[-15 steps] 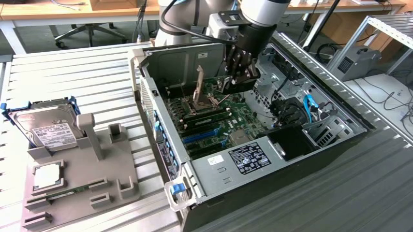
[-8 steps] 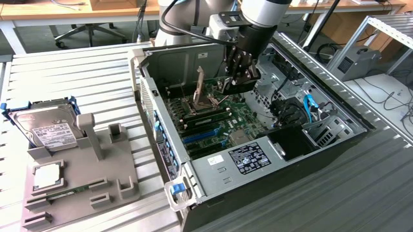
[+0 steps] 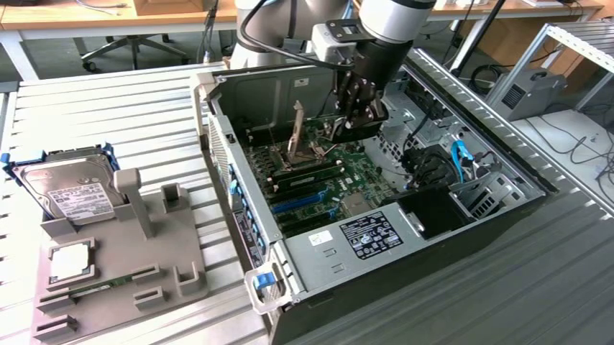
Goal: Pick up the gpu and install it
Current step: 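Insert the gpu into the slot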
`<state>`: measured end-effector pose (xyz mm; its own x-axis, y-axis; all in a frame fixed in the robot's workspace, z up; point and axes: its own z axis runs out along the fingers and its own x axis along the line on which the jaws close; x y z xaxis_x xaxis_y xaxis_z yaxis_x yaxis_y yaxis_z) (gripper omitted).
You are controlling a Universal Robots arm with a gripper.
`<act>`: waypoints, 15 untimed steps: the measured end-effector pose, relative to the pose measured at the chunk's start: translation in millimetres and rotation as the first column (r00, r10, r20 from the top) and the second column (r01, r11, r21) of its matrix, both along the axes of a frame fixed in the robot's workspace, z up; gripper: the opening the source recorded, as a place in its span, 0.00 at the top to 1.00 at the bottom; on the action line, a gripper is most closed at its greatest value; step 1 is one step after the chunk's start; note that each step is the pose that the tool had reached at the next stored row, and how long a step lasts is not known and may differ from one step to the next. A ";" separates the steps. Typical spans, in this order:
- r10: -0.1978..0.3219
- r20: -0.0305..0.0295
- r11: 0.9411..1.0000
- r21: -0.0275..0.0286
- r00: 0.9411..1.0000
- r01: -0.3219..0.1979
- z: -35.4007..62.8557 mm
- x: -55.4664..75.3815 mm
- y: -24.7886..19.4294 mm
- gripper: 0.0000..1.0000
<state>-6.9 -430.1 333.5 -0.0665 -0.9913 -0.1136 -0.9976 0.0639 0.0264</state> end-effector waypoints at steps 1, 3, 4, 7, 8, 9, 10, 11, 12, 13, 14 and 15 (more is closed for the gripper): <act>0.000 0.000 1.000 0.000 1.000 0.000 -0.2 -0.1 -0.5 0.71; 0.000 0.000 1.000 0.000 1.000 0.000 -0.4 -0.3 -1.2 0.71; 0.000 0.000 1.000 0.000 1.000 0.000 -0.4 -0.3 -1.5 0.71; 0.000 0.000 1.000 0.000 1.000 0.000 -0.8 -0.6 -2.4 0.71; 0.000 0.000 1.000 0.000 1.000 0.000 -0.9 -0.7 -2.8 0.71; 0.000 0.000 1.000 0.000 1.000 0.000 -1.0 -0.8 -3.1 0.71; 0.000 0.000 1.000 0.000 1.000 0.000 -1.1 -0.9 -3.4 0.71; 0.000 0.000 1.000 0.000 1.000 0.000 -1.2 -1.0 -3.7 0.71; 0.000 0.000 1.000 0.000 1.000 0.000 -1.3 -1.1 -4.0 0.71; 0.000 0.000 1.000 0.000 1.000 0.000 -1.4 -1.2 -4.3 0.71; 0.000 0.000 1.000 0.000 1.000 0.000 -1.5 -1.3 -4.6 0.71; 0.000 0.000 1.000 0.000 1.000 0.000 -1.7 -1.3 -4.9 0.71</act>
<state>-8.2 -435.0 331.9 -0.0665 -0.9913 -0.1136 -0.9976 0.0639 0.0263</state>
